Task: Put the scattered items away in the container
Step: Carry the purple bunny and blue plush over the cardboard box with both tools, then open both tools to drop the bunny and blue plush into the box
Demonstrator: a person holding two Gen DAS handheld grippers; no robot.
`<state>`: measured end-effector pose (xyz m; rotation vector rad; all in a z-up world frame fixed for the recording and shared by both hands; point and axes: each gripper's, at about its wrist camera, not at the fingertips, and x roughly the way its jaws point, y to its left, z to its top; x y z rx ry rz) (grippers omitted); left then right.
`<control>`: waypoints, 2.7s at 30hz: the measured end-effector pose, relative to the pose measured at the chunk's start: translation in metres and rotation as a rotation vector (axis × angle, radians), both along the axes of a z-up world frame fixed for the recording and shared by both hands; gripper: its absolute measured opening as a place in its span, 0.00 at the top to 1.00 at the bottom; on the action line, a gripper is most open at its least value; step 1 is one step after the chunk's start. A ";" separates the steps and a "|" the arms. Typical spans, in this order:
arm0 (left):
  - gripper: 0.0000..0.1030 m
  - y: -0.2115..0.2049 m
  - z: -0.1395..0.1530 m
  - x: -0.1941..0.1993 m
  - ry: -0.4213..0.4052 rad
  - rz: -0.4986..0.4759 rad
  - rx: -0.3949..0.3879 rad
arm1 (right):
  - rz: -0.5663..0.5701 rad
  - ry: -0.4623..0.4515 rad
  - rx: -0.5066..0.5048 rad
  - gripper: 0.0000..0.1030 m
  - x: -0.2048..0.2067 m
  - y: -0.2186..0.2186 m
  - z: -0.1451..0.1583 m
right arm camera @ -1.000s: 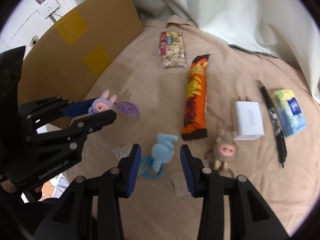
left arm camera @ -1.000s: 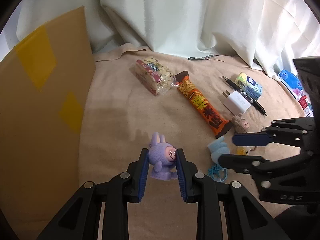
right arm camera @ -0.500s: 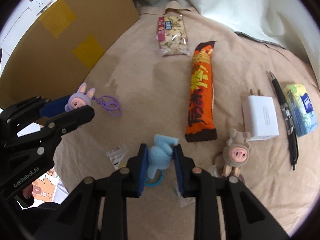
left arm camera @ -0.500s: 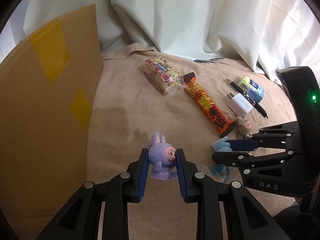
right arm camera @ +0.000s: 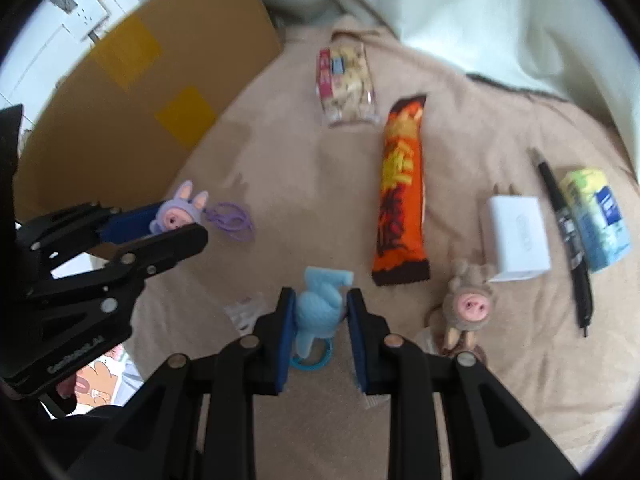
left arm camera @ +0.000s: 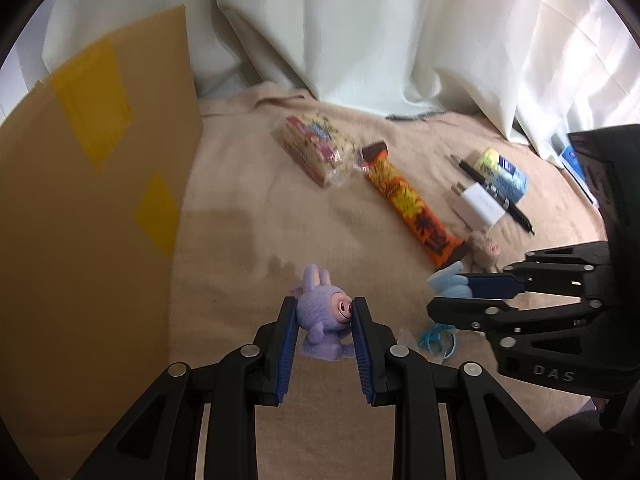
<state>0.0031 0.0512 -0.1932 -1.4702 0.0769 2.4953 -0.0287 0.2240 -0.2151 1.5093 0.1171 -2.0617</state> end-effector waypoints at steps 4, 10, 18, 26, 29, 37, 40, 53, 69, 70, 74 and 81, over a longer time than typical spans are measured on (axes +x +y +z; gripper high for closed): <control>0.73 0.004 0.033 -0.002 0.041 0.010 0.001 | -0.029 0.063 -0.032 0.71 0.004 0.020 0.037; 0.73 0.007 0.088 -0.011 0.087 0.021 0.019 | -0.102 0.171 -0.084 0.71 0.001 0.038 0.094; 0.73 0.007 0.131 -0.018 0.119 0.062 0.016 | -0.152 0.268 -0.135 0.71 -0.011 0.047 0.132; 0.73 0.008 0.149 -0.022 0.124 0.068 0.038 | -0.159 0.303 -0.145 0.71 -0.019 0.046 0.141; 0.73 0.000 0.162 -0.024 0.149 0.085 0.023 | -0.134 0.336 -0.149 0.71 -0.025 0.037 0.154; 0.73 -0.057 0.198 -0.037 0.215 0.211 -0.019 | -0.019 0.439 -0.186 0.71 -0.050 -0.023 0.200; 0.73 -0.088 0.206 -0.042 0.232 0.273 -0.029 | 0.024 0.458 -0.215 0.71 -0.059 -0.055 0.213; 0.73 -0.198 0.202 -0.043 0.240 0.438 -0.079 | 0.182 0.417 -0.261 0.71 -0.072 -0.214 0.224; 0.73 -0.242 0.134 -0.028 0.120 0.505 -0.049 | 0.242 0.315 -0.118 0.71 -0.069 -0.271 0.176; 0.73 -0.241 0.134 -0.028 0.120 0.505 -0.046 | 0.238 0.316 -0.114 0.71 -0.070 -0.270 0.175; 0.73 -0.239 0.134 -0.028 0.123 0.505 -0.043 | 0.236 0.303 -0.090 0.57 -0.072 -0.269 0.173; 0.73 -0.232 0.135 -0.031 0.115 0.498 -0.063 | 0.182 0.347 -0.113 0.24 -0.074 -0.256 0.186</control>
